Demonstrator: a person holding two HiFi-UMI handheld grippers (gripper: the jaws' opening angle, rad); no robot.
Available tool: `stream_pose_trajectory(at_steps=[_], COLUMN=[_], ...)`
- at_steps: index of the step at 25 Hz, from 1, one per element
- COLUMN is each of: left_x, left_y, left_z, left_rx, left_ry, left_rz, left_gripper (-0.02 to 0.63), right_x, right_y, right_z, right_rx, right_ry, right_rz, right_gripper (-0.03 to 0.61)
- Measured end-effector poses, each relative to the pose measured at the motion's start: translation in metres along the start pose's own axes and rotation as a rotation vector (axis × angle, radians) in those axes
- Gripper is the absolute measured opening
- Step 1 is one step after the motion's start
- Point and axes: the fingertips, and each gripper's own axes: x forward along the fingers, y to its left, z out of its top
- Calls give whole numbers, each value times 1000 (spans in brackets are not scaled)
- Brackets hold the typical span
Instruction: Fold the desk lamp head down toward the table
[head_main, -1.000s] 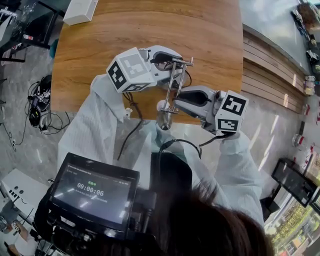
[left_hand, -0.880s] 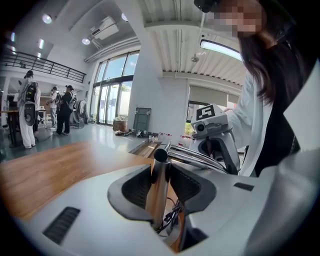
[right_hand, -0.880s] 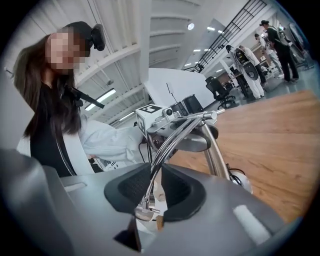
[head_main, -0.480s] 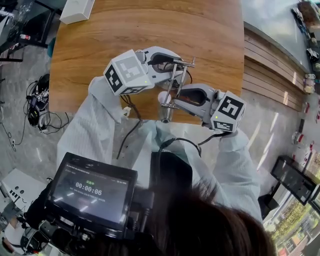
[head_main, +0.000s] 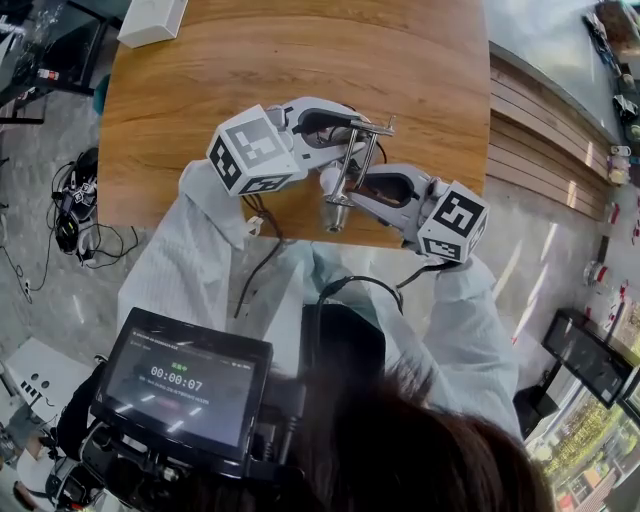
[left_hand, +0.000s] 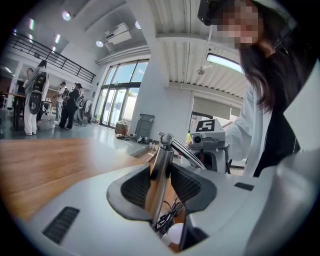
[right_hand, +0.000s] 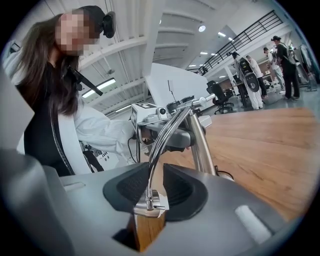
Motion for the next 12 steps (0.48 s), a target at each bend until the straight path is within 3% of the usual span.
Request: stream_pose_trajectory(at_steps=[6,12], left_x=[-3,-14], left_y=[1,3], left_z=[-1,-18], left_rx=[-36,-97], left_ry=[-21,-11], left_rz=[13,86], left_gripper=[124,124], right_x=[1,-1], right_y=[-3,-5], right_z=[-1,-2], right_rx=[15,87], right_ry=[1,-6], right_rz=[-32,-37], right_gripper=[92,101])
